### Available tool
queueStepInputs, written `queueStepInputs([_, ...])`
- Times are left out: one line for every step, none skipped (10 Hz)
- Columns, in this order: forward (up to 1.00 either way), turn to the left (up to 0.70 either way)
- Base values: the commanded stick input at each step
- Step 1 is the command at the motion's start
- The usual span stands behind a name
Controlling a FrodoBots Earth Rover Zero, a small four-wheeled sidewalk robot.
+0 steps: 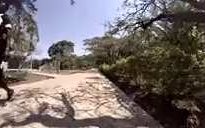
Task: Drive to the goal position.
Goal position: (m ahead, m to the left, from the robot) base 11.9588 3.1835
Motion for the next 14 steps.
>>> queueStepInputs([0.7, 0.0])
queueStepInputs([0.7, 0.0])
queueStepInputs([0.7, 0.0])
queueStepInputs([0.7, 0.0])
queueStepInputs([0.7, 0.0])
queueStepInputs([0.7, 0.0])
queueStepInputs([0.7, 0.35])
queueStepInputs([0.7, 0.35])
queueStepInputs([0.7, 0.0])
queueStepInputs([0.7, 0.0])
queueStepInputs([0.7, 0.0])
queueStepInputs([0.7, 0.0])
queueStepInputs([0.7, 0.04])
queueStepInputs([0.7, 0.11])
